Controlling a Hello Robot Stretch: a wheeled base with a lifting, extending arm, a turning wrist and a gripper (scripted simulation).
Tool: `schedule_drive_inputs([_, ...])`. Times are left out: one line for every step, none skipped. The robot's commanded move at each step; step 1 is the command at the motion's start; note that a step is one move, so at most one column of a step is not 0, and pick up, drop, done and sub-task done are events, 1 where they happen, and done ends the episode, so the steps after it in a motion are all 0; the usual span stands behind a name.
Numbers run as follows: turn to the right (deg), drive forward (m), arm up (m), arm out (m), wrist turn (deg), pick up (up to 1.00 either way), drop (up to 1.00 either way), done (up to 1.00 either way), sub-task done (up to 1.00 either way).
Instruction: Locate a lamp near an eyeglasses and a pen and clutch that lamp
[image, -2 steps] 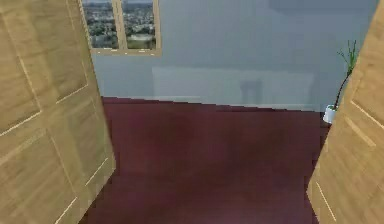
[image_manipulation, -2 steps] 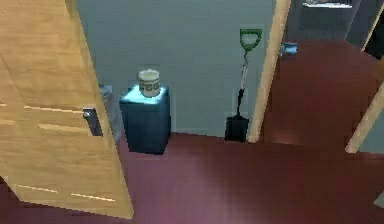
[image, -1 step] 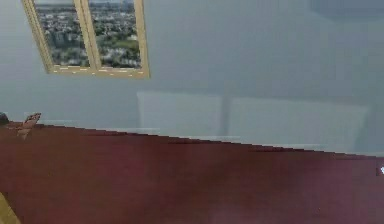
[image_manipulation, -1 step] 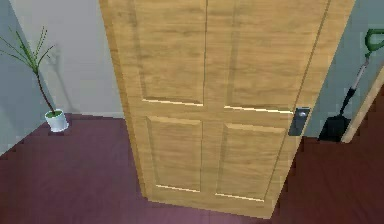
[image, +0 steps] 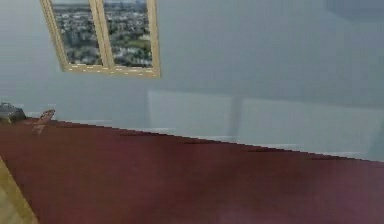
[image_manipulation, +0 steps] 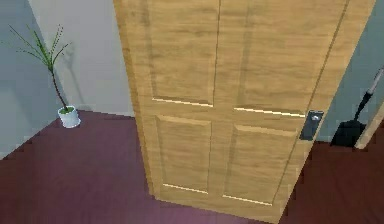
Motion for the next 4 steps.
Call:
schedule_drive_inputs([0.0, 0.7, 0.0, 0.0, 0.0, 0.0, 0.0, 0.0, 0.0])
schedule_drive_inputs([-42.0, 0.0, 0.0, 0.0, 0.0, 0.0, 0.0, 0.0, 0.0])
schedule_drive_inputs([0.0, 0.55, 0.0, 0.0, 0.0, 0.0, 0.0, 0.0, 0.0])
schedule_drive_inputs([-33.0, 0.0, 0.0, 0.0, 0.0, 0.0, 0.0, 0.0, 0.0])
